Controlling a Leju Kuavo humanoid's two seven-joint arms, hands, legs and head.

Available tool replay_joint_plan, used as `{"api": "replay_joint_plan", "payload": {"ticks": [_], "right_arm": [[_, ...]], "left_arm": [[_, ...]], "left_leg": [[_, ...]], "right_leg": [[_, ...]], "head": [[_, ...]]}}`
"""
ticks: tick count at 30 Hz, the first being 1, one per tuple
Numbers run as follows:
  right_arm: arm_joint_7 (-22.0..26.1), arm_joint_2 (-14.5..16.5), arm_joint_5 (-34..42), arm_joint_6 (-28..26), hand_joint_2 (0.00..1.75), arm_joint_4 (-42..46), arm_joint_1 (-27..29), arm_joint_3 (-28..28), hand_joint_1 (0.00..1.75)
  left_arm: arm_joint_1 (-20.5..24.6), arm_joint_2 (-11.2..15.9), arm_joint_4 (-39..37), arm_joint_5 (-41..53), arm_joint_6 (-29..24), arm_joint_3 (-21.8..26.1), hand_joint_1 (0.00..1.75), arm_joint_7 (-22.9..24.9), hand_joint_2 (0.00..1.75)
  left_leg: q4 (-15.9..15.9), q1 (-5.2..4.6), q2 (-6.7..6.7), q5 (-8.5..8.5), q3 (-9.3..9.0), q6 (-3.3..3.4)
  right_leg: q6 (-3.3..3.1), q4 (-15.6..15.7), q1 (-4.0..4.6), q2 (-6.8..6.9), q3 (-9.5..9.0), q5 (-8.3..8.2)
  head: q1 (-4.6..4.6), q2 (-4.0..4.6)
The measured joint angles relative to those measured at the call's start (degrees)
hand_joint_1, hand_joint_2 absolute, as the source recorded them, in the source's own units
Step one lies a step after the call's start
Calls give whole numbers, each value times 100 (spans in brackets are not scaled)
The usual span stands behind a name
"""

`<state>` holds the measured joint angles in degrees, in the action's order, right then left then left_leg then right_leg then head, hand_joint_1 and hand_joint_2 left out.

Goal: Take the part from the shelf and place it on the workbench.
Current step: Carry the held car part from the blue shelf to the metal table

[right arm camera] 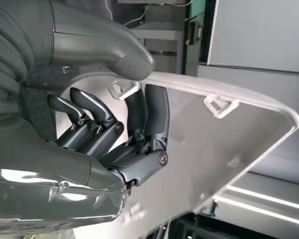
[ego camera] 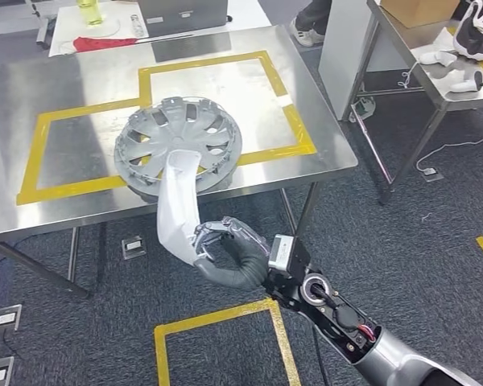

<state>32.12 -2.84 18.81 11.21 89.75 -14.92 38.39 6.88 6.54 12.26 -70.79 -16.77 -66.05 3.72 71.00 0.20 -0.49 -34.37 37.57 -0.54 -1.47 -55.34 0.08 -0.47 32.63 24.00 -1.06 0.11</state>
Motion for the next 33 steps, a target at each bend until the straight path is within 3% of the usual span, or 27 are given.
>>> {"api": "replay_joint_plan", "payload": {"ticks": [1, 2, 5, 7, 11, 18, 33], "right_arm": [[0, 0, -10, 1, 175, -4, 4, 1, 175], [2, 0, -15, 1, 175, -8, 7, 1, 175], [4, 0, -27, -7, 175, -9, 14, 0, 175], [3, 0, -30, -15, 175, -11, 22, 2, 175], [2, 0, -30, -24, 175, -11, 37, 4, 175], [-18, 0, -6, 4, 175, -17, 10, 23, 175], [-19, 2, -6, 2, 175, -18, -15, 70, 175]], "left_arm": [[-7, 1, 0, 3, -3, 0, 0, -2, 175], [-11, 2, 0, 9, -4, 0, 0, -5, 175], [-15, 22, -1, 33, -4, 0, 0, -12, 175], [-14, 41, -2, 36, -4, 0, 0, -13, 175], [-11, 51, -2, 25, -4, 0, 0, -13, 175], [-9, 56, -2, -64, -69, 4, 0, -13, 175], [-9, 52, -1, -64, -76, 4, 0, -13, 175]], "left_leg": [[25, -1, 0, -58, 115, 3], [-163, -3, 0, 44, 130, 20], [-1266, -46, -8, 894, -117, 138], [-1592, -77, -23, 1169, -207, 170], [-1605, -72, -38, 1214, -239, 82], [-1605, -88, -47, 1165, -243, 161], [-1620, -87, -47, 1162, -289, 170]], "right_leg": [[-4, 0, 8, -9, -58, 44], [-4, 0, 17, -19, -122, 90], [13, -1, 46, -44, -288, 230], [51, -13, 62, -60, -316, 312], [9, -20, 71, -66, -343, 391], [61, 62, 59, -59, -390, 412], [99, 82, 46, -55, -430, 410]], "head": [[5, 0], [15, 0], [43, 0], [46, 0], [15, 0], [-22, 0], [-19, 0]]}}
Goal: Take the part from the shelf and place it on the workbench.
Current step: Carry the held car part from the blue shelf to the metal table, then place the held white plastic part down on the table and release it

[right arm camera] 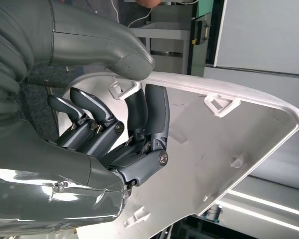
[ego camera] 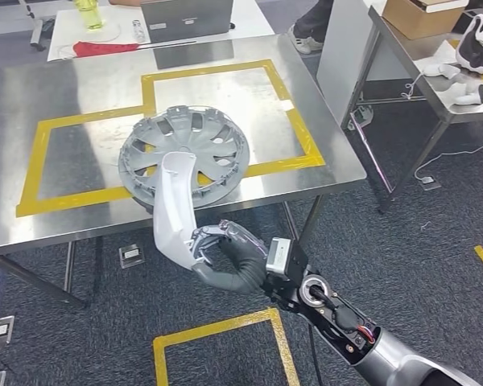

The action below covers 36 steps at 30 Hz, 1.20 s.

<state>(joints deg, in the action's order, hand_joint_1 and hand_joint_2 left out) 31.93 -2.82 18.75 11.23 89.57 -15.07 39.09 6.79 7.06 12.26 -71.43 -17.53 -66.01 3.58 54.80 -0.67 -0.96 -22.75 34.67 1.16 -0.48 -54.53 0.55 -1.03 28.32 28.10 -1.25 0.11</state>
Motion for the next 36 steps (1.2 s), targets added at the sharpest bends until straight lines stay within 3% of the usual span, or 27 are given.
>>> {"api": "replay_joint_plan", "payload": {"ticks": [26, 33, 36], "right_arm": [[-9, 0, -6, 0, 175, 0, -1, 15, 175], [-208, 8, -105, -15, 175, -2, -129, 48, 175], [-225, 13, -105, -39, 175, -2, -155, 66, 175]], "left_arm": [[0, 0, -1, 2, 2, 0, 0, -1, 175], [5, 5, -1, 52, 32, 0, 0, -54, 175], [4, 10, 0, 56, 38, 0, 0, -59, 175]], "left_leg": [[-38, -3, 0, 1, -17, 5], [-17, -36, -3, -49, -18, 68], [-86, -33, -3, -93, -83, 132]], "right_leg": [[3, 43, -2, 0, -22, -2], [62, 70, -34, -1, -42, 24], [133, 24, -47, 5, -86, 19]], "head": [[8, 0], [16, 0], [19, 0]]}}
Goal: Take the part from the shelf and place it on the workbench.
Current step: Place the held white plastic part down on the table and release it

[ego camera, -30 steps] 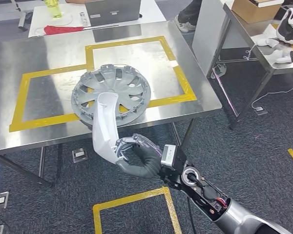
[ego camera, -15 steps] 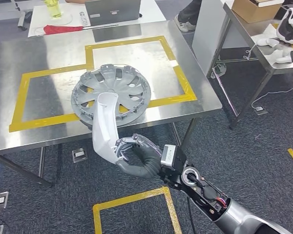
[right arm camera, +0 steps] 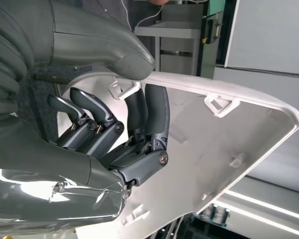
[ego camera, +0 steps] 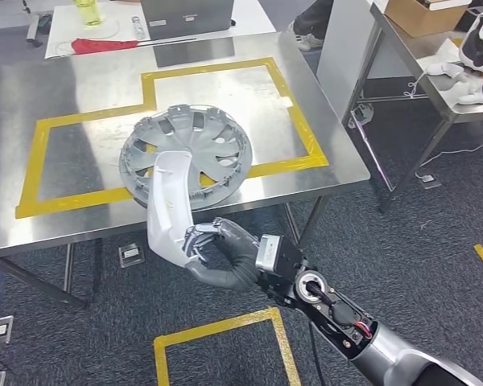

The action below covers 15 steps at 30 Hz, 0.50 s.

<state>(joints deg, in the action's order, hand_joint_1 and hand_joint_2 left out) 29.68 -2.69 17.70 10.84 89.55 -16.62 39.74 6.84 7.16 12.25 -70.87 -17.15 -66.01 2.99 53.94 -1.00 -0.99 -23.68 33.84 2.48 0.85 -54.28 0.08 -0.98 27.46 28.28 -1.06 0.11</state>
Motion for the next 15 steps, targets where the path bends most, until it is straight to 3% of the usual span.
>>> {"api": "replay_joint_plan", "payload": {"ticks": [2, 3, 5, 6, 7, 8, 10, 11, 13, 15], "right_arm": [[-3, 2, 0, -16, 175, 1, -19, 8, 175], [-3, 2, 1, -20, 175, 1, -30, 11, 175], [-5, 3, 2, -25, 175, -1, -42, 19, 175], [-7, 3, 3, -26, 175, -5, -39, 24, 175], [-11, 3, 4, -26, 175, -9, -37, 31, 175], [-15, 3, 4, -27, 175, -12, -37, 39, 175], [-19, 3, 4, -27, 175, -14, -39, 50, 175], [-19, 3, 5, -28, 175, -16, -42, 54, 175], [-20, 4, 6, -30, 175, -18, -47, 62, 175], [-20, 9, 5, -31, 175, -18, -47, 68, 175]], "left_arm": [[-1, -3, 1, 2, 8, 0, 0, 0, 175], [1, -4, 1, 2, 11, 0, 0, 0, 175], [3, -3, 1, -1, 16, 0, 0, 0, 175], [2, -3, 1, -3, 16, 0, 0, 0, 175], [-2, -3, 1, -7, 16, 0, 0, 0, 175], [-6, -4, 1, -10, 16, 0, 0, 0, 175], [-12, -8, 1, -15, 16, 0, 0, 0, 175], [-10, -10, 1, -16, 16, 0, 0, 0, 175], [-3, -11, 1, -16, 16, 0, 0, 0, 175], [1, -10, 1, -16, 16, 0, 0, -3, 175]], "left_leg": [[-58, 34, 3, -24, -126, 38], [-74, 49, 6, -33, -183, 48], [-80, 59, 11, -69, -248, 50], [-78, 62, 11, -91, -275, 40], [-75, 67, 9, -118, -307, 26], [-72, 74, 6, -150, -350, 7], [-68, 90, 1, -224, -453, -43], [-63, 93, -2, -257, -493, -69], [-56, 91, -4, -298, -514, -135], [-47, 85, 0, -318, -530, -203]], "right_leg": [[55, -242, 2, 18, 55, 112], [70, -542, -3, 28, 199, 250], [99, -1345, -29, 39, 657, 554], [112, -1647, -45, 42, 868, 628], [122, -1744, -58, 46, 986, 586], [125, -1610, -68, 51, 992, 423], [118, -843, -77, 58, 747, -120], [115, -468, -68, 61, 636, -285], [53, -92, -42, 63, 527, -362], [-46, -32, -32, 60, 467, -338]], "head": [[-21, 0], [-34, 0], [-73, 0], [-83, 0], [-95, 0], [-104, 0], [-128, 0], [-130, 0], [-128, 0], [-111, 0]]}}
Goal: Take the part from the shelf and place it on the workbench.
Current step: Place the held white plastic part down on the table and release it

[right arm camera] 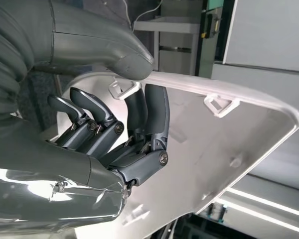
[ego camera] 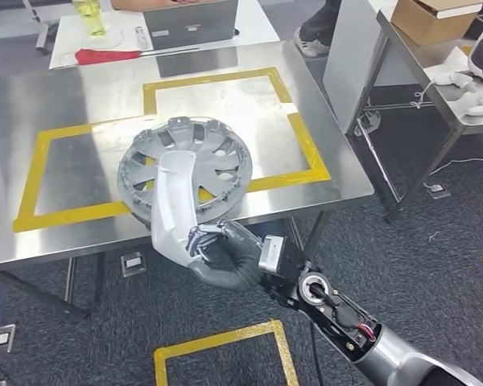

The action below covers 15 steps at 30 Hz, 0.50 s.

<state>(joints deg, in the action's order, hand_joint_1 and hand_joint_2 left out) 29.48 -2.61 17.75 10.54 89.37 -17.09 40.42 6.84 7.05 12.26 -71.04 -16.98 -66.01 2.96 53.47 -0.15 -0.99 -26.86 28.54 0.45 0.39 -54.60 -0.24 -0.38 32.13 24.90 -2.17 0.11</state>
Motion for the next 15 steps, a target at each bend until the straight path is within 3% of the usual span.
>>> {"api": "replay_joint_plan", "payload": {"ticks": [2, 3, 6, 7, 8, 9, 11, 12, 13, 15], "right_arm": [[3, 7, 0, 0, 175, 1, -4, 1, 175], [5, 10, 1, 0, 175, 2, -10, 2, 175], [10, 11, 2, 2, 175, -5, -19, 6, 175], [13, 11, 2, 3, 175, -11, -17, 9, 175], [20, 11, 2, 4, 175, -19, -15, 11, 175], [27, 12, 2, 4, 175, -23, -14, 13, 175], [40, 14, -1, 7, 175, -33, -15, 15, 175], [42, 16, -8, 9, 175, -37, -17, 16, 175], [41, 17, -17, 10, 175, -40, -17, 18, 175], [39, 18, -33, 14, 175, -44, -15, 26, 175]], "left_arm": [[1, -3, 0, 1, 0, 0, 0, -8, 175], [6, -5, 0, 1, 0, 0, 0, -13, 175], [8, -10, 0, -3, 0, 0, 0, -32, 175], [1, -10, 0, -8, 0, 0, 0, -38, 175], [-6, -10, 0, -14, 0, 0, 0, -44, 175], [-11, -10, 0, -19, 0, 0, 0, -48, 175], [-15, -1, 0, -24, -3, 0, 0, -56, 175], [-9, 5, 0, -23, -6, 1, 0, -60, 175], [-6, 10, 0, -23, -10, 1, 0, -61, 175], [-1, 16, 0, -22, -16, 2, 0, -62, 175]], "left_leg": [[196, 8, 22, -61, 52, -53], [465, 16, 34, -148, 192, -75], [1600, 29, 49, -557, 935, -124], [1759, 32, 49, -591, 1109, -134], [1689, 34, 49, -489, 1174, -132], [1390, 35, 49, -243, 1123, -120], [544, 20, 51, 330, 876, -66], [241, 6, 52, 488, 783, -39], [86, -10, 51, 560, 742, -15], [53, -21, 44, 549, 730, 23]], "right_leg": [[-61, 48, -15, -3, -114, -9], [-85, 67, -22, -1, -169, 0], [-127, 78, -12, 13, -259, 68], [-129, 78, -9, 8, -291, 99], [-128, 78, -7, -3, -332, 135], [-124, 78, -7, -12, -384, 176], [-102, 76, 1, -22, -473, 263], [-82, 73, 7, -25, -491, 299], [-56, 71, 12, -29, -491, 332], [7, 79, 19, -35, -496, 381]], "head": [[40, 0], [68, 0], [128, 0], [136, 0], [143, 0], [150, 0], [169, 0], [179, 0], [186, 0], [189, 0]]}}
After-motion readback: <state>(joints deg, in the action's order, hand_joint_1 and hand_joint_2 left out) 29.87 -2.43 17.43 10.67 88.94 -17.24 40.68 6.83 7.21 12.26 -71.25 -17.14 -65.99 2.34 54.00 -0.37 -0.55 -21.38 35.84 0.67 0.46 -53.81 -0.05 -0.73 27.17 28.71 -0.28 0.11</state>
